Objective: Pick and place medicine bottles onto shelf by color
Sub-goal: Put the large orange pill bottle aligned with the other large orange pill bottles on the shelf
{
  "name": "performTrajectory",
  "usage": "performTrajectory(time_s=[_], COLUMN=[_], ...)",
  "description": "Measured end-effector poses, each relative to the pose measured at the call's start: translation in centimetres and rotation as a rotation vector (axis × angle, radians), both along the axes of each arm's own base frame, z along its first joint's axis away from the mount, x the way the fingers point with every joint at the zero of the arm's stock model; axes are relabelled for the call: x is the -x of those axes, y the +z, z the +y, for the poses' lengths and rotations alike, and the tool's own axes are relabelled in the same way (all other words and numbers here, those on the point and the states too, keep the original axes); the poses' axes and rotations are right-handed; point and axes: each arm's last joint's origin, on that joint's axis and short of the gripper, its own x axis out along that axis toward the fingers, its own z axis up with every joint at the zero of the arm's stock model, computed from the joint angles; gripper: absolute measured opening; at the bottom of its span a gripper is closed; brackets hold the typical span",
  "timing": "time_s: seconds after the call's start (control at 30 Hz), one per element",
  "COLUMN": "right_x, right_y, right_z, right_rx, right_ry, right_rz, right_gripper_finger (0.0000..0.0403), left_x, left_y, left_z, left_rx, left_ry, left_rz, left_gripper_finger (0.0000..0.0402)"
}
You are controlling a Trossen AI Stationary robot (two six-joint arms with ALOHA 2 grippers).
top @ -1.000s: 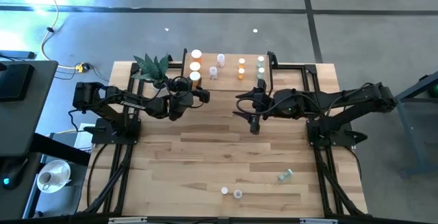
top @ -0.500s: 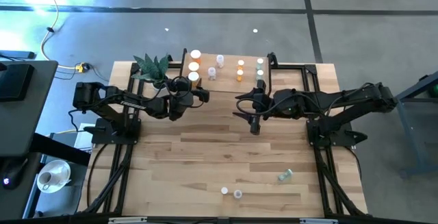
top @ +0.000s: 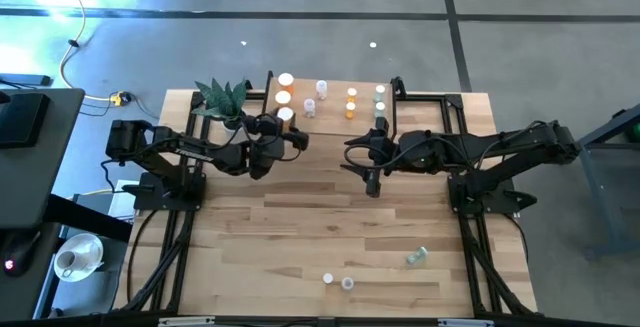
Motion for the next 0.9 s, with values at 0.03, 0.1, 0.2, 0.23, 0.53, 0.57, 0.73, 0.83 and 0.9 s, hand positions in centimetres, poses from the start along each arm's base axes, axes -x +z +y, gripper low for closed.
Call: performTrajectory(time_s=[0.03, 0.1, 0.2, 0.23, 0.53, 0.57, 0.73, 0.83, 0.9], right_x=[0.0, 0.0, 0.0, 0.0, 0.0, 0.0, 0.0, 0.0, 0.0], right_y=[0.0, 0.0, 0.0, 0.0, 0.0, 0.0, 0.0, 0.0, 0.0], right_z=[0.0, 0.0, 0.0, 0.0, 0.0, 0.0, 0.0, 0.0, 0.0], right_rx=[-0.001, -0.001, -0.002, -0.007, -0.023, -0.023, -0.023, -0.023, -0.023], right_ry=[0.000, 0.000, 0.000, -0.001, -0.006, -0.006, -0.006, -0.006, -0.006], right_rz=[0.001, 0.001, 0.000, -0.001, -0.004, -0.004, -0.004, -0.004, -0.004], right_gripper_finger=[0.0256, 0.0256, 0.0256, 0.0256, 0.0256, 0.0256, 0.0256, 0.0256, 0.0256], left_x=[0.0, 0.0, 0.0, 0.0, 0.2, 0.3, 0.4, 0.4, 0.5], left_y=[0.0, 0.1, 0.1, 0.1, 0.5, 0.7, 1.2, 1.2, 1.4], left_z=[0.0, 0.0, 0.0, 0.0, 0.0, -0.1, -0.3, -0.3, -0.4], left_rx=[-0.004, -0.012, -0.014, -0.014, -0.023, -0.024, -0.032, -0.033, -0.033], left_ry=[0.009, 0.022, 0.027, 0.026, 0.035, 0.034, 0.022, 0.020, 0.019], left_rz=[0.005, 0.008, 0.003, 0.003, 0.008, 0.002, 0.009, 0.016, 0.011], left_gripper_finger=[0.0241, 0.0241, 0.0241, 0.0241, 0.0241, 0.0241, 0.0241, 0.0241, 0.0241])
